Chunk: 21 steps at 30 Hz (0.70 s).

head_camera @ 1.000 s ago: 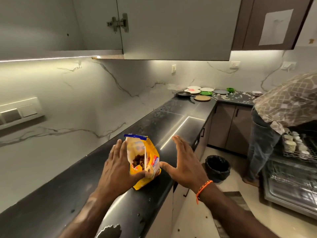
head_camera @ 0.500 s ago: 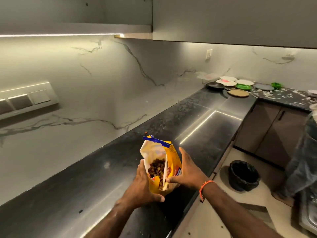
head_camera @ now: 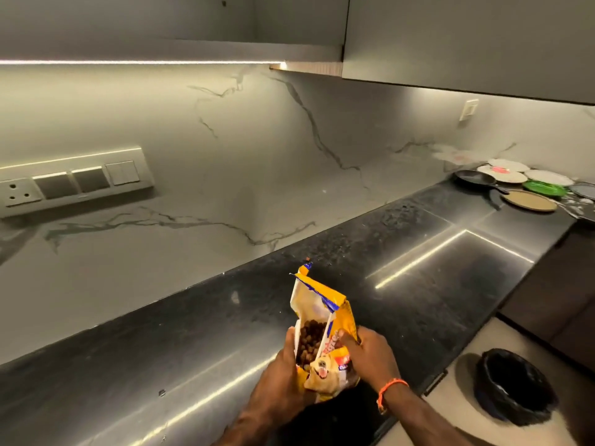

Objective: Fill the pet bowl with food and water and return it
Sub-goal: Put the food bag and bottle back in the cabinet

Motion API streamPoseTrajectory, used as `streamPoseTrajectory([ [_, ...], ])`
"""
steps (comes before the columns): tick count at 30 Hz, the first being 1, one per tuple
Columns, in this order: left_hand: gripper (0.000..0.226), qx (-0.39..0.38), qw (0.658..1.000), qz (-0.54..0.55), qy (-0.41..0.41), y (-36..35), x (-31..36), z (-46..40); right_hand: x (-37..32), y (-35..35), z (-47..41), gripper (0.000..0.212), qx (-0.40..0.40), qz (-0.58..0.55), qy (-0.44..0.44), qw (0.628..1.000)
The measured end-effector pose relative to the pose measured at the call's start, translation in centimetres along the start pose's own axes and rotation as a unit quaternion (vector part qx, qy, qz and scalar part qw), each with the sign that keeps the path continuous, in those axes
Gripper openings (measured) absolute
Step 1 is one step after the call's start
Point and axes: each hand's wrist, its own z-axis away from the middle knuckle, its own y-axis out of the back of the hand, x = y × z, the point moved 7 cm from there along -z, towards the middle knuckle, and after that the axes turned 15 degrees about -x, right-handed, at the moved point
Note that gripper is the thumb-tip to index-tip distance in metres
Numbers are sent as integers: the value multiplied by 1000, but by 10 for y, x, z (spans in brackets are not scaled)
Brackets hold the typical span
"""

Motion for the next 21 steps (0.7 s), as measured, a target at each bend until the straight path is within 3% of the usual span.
streamPoseTrajectory([
  [7,133,65,998,-1,26,44,7,29,-61,9,-2,37,-16,0,74,997],
  [16,139,213,975,-69,-1,166,72,113,-196,58,21,36,9,-40,261,965],
  [21,142,281,950,-134,-12,229,139,169,-275,117,53,44,91,-29,365,926],
])
